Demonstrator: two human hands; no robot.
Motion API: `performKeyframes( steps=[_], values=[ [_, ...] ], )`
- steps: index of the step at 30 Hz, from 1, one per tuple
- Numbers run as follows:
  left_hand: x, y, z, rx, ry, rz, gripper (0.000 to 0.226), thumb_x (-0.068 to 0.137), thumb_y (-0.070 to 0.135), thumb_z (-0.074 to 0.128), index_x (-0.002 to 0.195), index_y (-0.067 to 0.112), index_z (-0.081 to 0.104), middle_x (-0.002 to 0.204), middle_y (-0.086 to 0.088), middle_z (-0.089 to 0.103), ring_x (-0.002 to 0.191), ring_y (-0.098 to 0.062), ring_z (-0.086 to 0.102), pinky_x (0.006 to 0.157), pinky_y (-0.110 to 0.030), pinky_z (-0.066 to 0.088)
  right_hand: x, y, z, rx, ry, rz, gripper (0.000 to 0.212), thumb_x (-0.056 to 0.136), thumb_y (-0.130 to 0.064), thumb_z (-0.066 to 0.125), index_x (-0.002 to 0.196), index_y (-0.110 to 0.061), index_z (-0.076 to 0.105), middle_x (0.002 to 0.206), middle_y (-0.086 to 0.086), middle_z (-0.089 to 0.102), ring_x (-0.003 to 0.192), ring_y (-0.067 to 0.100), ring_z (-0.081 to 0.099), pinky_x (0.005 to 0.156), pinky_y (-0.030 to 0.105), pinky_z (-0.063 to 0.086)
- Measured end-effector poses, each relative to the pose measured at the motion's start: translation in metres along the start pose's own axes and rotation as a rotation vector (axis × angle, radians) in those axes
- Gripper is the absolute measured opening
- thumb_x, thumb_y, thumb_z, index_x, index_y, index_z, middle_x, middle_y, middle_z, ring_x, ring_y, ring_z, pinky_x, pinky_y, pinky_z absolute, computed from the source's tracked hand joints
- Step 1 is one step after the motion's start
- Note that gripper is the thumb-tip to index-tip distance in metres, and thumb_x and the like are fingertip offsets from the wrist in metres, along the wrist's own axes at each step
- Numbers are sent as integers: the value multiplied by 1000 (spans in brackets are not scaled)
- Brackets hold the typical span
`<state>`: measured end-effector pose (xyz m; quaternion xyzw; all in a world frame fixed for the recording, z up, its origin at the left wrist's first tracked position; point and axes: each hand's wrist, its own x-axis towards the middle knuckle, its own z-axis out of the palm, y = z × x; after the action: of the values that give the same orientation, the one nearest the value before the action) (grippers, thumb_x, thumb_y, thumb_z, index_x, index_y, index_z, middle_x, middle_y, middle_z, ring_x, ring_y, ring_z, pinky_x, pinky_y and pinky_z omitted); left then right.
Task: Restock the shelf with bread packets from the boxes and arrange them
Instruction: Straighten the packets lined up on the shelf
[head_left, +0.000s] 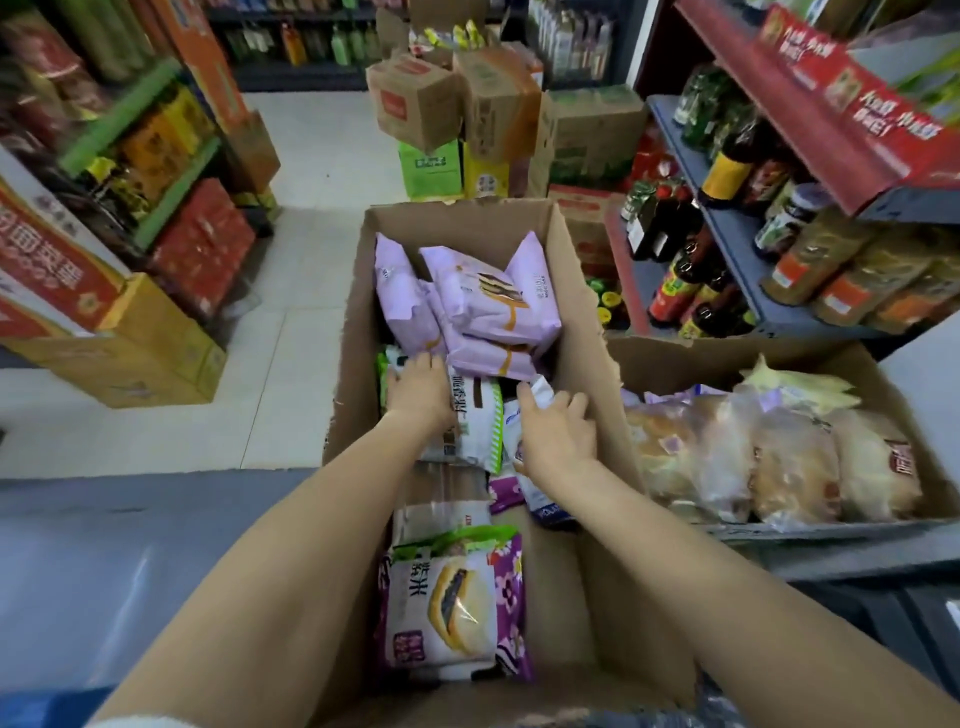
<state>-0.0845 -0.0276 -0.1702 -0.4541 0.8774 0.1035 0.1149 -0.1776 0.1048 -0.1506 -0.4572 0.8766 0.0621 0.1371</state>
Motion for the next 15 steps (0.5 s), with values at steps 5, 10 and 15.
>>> performKeyframes(
  steps=[5,10,15],
  values=[
    [-6,-5,-13,121,64,64,48,88,25,59,132,14,44,133,-14,36,127,-33,35,99,-42,37,-4,6,-20,146,24,-48,69,92,-5,46,149,-21,9,129,24,37,118,42,33,87,41,38],
    [-36,-7,-37,26,-59,74,60,85,35,64,128,8,33,125,-16,56,113,-37,56,84,-39,44,-37,5,-39,273,298,-12,68,92,-1,42,147,-30,14,125,19,37,118,38,31,78,38,37],
    [-99,17,-91,-412,185,1,59,92,37,52,138,7,30,129,-17,53,116,-36,53,86,-40,44,-87,7,-81,911,461,20,65,99,-15,40,149,-36,4,129,16,38,97,31,49,74,28,29]
  ],
)
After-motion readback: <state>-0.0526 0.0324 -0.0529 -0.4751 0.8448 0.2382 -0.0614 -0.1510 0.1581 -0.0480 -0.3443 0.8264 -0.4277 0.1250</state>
